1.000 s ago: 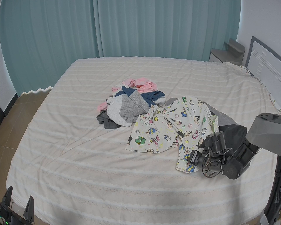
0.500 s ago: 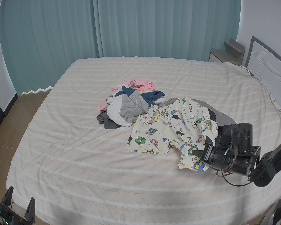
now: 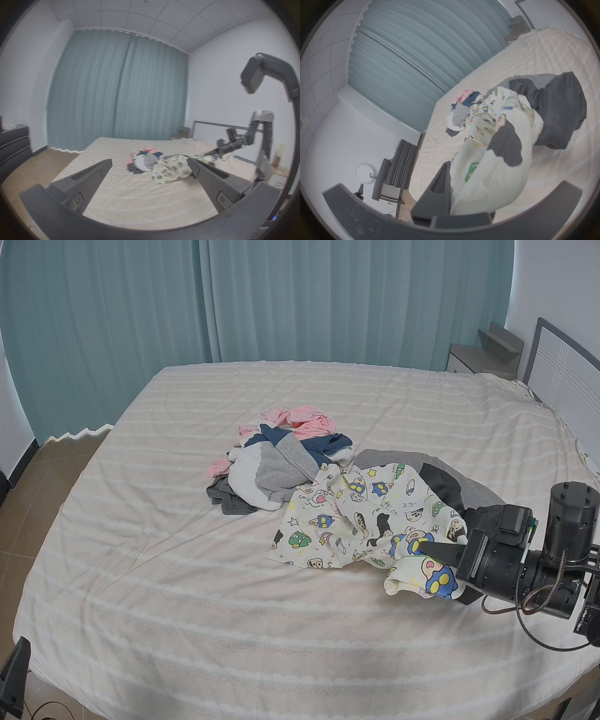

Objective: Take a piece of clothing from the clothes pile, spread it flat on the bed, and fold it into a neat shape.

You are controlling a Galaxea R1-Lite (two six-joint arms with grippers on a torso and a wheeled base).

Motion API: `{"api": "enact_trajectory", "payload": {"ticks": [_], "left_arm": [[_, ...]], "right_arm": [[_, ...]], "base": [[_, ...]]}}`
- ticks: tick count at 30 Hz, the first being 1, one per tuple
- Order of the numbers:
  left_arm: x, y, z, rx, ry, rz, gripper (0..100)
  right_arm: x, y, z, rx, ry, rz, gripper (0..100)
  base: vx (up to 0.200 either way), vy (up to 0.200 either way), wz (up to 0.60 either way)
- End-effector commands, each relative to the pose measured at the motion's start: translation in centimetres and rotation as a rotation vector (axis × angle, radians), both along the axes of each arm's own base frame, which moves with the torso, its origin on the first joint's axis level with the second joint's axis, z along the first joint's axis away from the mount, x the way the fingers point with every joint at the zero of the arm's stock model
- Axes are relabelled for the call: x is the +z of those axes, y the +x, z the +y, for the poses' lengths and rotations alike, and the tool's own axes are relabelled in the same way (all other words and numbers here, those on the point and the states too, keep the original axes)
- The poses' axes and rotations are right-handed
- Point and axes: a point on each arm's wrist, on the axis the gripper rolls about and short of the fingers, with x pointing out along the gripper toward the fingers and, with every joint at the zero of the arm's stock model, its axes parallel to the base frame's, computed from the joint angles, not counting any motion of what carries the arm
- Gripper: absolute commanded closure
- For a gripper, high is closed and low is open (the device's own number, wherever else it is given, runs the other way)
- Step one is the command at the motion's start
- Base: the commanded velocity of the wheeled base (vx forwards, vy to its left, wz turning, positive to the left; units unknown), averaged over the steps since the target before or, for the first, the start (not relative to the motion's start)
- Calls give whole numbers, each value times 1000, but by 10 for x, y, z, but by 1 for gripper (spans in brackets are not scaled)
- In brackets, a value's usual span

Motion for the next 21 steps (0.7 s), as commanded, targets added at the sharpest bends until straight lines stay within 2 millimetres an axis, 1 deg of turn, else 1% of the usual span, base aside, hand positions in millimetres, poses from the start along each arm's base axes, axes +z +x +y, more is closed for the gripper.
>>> {"api": "enact_trajectory", "payload": {"ticks": [1, 2, 4, 6, 8, 11, 12, 14, 17, 18, 21], "left_arm": [[41, 45, -5, -138, 100, 118, 0], [53, 53, -6, -140, 100, 123, 0], [69, 65, -8, -154, 102, 133, 0], [75, 75, -9, -173, 102, 151, 0], [77, 87, -11, -210, 106, 185, 0], [70, 101, -18, -300, 118, 255, 0], [68, 103, -20, -316, 121, 268, 0], [60, 114, -30, -407, 137, 336, 0], [46, 131, -44, -479, 170, 428, 0], [44, 133, -46, -489, 174, 443, 0], [30, 152, -64, -560, 209, 545, 0]], "right_arm": [[35, -23, 3, 86, 47, -138, 100], [40, -24, 2, 90, 42, -166, 100], [49, -25, 1, 97, 43, -210, 100], [56, -27, 0, 101, 45, -234, 100], [68, -36, -2, 123, 56, -259, 100], [81, -44, -3, 145, 71, -276, 100], [83, -45, -3, 149, 74, -278, 100], [90, -48, -1, 170, 76, -298, 100], [98, -48, 0, 177, 68, -340, 100], [100, -48, 0, 177, 66, -348, 100], [112, -50, 2, 194, 75, -397, 100]], "base": [[0, 0, 0], [0, 0, 0], [0, 0, 0], [0, 0, 0], [0, 0, 0], [0, 0, 0], [0, 0, 0], [0, 0, 0], [0, 0, 0], [0, 0, 0], [0, 0, 0]]}}
